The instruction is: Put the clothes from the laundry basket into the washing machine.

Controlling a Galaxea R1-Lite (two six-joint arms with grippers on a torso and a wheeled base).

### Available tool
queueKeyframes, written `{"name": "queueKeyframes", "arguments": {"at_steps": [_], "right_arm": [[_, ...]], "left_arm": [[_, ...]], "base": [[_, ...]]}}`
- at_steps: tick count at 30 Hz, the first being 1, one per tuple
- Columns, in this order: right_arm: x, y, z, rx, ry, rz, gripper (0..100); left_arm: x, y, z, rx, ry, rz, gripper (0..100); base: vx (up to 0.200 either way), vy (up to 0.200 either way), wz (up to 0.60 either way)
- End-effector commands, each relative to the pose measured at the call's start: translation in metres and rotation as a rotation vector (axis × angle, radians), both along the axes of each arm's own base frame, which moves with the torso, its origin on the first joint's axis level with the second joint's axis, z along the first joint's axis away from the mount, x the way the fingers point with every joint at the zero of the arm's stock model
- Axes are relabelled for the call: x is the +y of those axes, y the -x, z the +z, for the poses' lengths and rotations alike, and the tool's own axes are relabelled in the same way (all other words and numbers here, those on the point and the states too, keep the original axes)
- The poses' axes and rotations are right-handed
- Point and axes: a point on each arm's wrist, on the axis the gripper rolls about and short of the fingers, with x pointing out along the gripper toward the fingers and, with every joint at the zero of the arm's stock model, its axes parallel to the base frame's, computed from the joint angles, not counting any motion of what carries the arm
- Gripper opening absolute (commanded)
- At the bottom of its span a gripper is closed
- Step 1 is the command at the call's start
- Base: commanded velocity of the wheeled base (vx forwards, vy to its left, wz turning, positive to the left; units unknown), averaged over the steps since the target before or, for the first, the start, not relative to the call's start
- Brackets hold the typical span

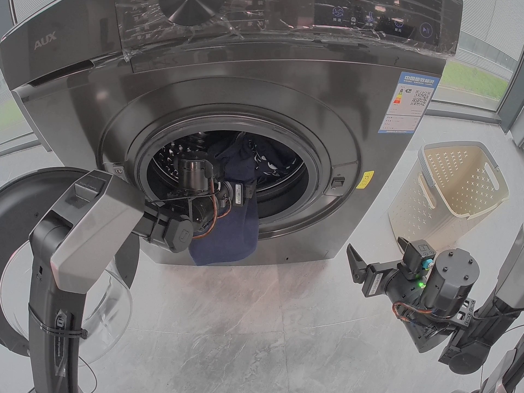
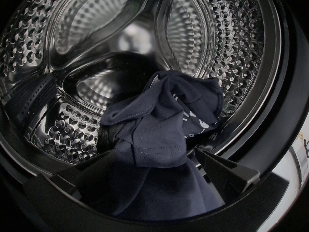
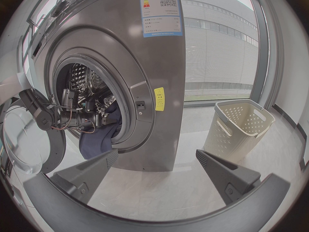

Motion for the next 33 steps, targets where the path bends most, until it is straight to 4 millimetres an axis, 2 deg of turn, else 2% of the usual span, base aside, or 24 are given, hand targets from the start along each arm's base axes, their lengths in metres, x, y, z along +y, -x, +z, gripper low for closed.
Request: {"name": "queueKeyframes", "arguments": {"at_steps": [1, 4, 5, 10, 15, 23, 24, 25, 31, 32, 33], "right_arm": [[0.000, 0.000, -0.001, 0.002, 0.001, -0.001, 100], [0.001, -0.002, -0.002, 0.002, 0.001, -0.003, 100], [0.002, -0.002, -0.002, 0.004, 0.003, -0.003, 100], [0.002, -0.002, -0.001, -0.001, 0.002, -0.019, 100], [0.002, -0.003, -0.001, -0.002, 0.001, -0.021, 100], [0.003, -0.003, -0.001, -0.002, 0.001, -0.022, 100], [0.003, -0.003, -0.001, -0.002, 0.001, -0.022, 100], [0.004, -0.001, -0.001, -0.003, 0.000, -0.016, 100], [0.005, -0.001, -0.001, -0.003, 0.000, -0.012, 100], [0.004, -0.001, -0.001, -0.003, 0.000, -0.013, 100], [0.004, -0.001, -0.001, -0.003, 0.000, -0.015, 100]], "left_arm": [[-0.004, -0.009, -0.015, 0.018, -0.010, -0.002, 100], [-0.009, -0.008, -0.019, 0.018, -0.010, -0.014, 100], [-0.010, -0.008, -0.019, 0.016, -0.010, -0.013, 0], [-0.016, -0.010, -0.014, 0.000, 0.008, -0.022, 0], [-0.013, -0.021, 0.002, -0.063, 0.054, 0.009, 0], [-0.018, -0.040, 0.056, -0.265, 0.258, 0.083, 0], [-0.018, -0.040, 0.054, -0.263, 0.257, 0.085, 0], [-0.017, -0.044, 0.045, -0.253, 0.249, 0.102, 0], [-0.021, -0.043, 0.044, -0.280, 0.270, 0.099, 0], [-0.021, -0.042, 0.045, -0.280, 0.270, 0.097, 100], [-0.022, -0.041, 0.044, -0.267, 0.265, 0.097, 100]], "base": [[0.000, 0.000, 0.00], [0.000, 0.000, 0.00], [0.000, 0.000, 0.00], [0.000, 0.000, 0.00], [0.000, 0.000, 0.00], [0.000, 0.000, 0.00], [0.000, 0.000, 0.00], [0.000, 0.000, 0.00], [0.000, 0.000, 0.00], [0.000, 0.000, 0.00], [0.000, 0.000, 0.00]]}}
